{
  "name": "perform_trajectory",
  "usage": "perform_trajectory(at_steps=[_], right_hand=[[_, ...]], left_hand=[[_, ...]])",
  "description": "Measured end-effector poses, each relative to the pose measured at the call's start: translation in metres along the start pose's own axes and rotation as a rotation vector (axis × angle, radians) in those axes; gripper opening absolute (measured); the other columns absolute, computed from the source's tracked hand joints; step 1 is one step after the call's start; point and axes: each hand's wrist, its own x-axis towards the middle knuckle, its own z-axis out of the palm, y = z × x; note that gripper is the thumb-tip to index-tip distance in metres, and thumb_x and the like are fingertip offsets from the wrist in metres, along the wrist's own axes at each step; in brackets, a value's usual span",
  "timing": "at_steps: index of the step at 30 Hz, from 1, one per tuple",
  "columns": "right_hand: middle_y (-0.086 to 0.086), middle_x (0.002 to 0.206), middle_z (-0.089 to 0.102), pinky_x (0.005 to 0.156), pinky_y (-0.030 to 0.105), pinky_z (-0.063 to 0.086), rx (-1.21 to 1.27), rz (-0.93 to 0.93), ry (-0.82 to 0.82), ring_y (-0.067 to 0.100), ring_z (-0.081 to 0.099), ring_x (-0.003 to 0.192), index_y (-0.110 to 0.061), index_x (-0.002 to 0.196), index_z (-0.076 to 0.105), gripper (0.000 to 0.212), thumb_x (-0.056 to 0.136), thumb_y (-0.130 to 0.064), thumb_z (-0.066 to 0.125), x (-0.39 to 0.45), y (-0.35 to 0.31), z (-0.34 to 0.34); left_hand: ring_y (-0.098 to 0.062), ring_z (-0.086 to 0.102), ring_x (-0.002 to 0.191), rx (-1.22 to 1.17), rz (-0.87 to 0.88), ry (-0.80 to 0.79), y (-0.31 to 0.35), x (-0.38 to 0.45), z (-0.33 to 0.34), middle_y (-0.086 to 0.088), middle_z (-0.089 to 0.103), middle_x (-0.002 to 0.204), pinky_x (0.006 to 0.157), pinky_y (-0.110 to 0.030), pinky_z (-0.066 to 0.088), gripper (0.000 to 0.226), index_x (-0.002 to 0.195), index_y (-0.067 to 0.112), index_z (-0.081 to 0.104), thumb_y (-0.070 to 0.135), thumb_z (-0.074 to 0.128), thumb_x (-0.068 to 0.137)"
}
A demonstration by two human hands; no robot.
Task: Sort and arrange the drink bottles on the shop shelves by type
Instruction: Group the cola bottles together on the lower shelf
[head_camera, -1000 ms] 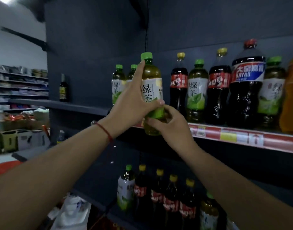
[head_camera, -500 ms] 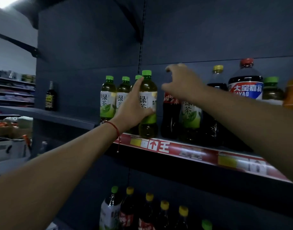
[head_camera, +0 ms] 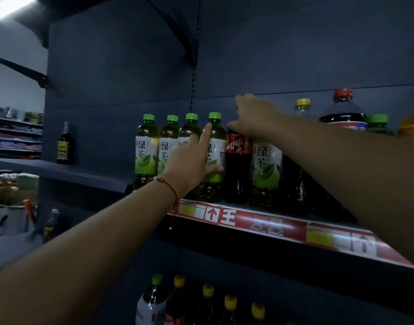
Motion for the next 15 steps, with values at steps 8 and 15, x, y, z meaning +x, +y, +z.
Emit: perform_trajectory(at_steps=[8, 15], right_hand=[[0.008, 0.146, 0.032, 0.078, 0.029, 0.043, 0.264, -0.078, 0.201, 0.024, 0.051, 0.114, -0.014, 0.154, 0.014, 0.093, 0.083, -0.033, 0.071, -0.034, -0.008, -0.003], [-0.001, 0.099, 0.059, 0.066, 0.027, 0.047, 0.429, -0.163, -0.008, 0.016, 0.06, 0.085, -0.019, 0.132, 0.037, 0.069, 0.078, -0.035, 0.078, -0.078, -0.012, -0.023]], left_hand=[[-0.024, 0.06, 0.108, 0.141, 0.002, 0.054, 0.008, -0.004, 0.01, -0.014, 0.051, 0.133, 0.079, -0.035, 0.055, 0.102, 0.158, 0.017, -0.002, 0.067, 0.051, 0.086], [-0.027, 0.047, 0.124, -0.016, -0.01, -0.048, 0.013, -0.02, 0.001, -0.009, 0.038, 0.143, 0.087, -0.041, 0.05, 0.101, 0.156, 0.026, 0.01, 0.068, 0.062, 0.08]])
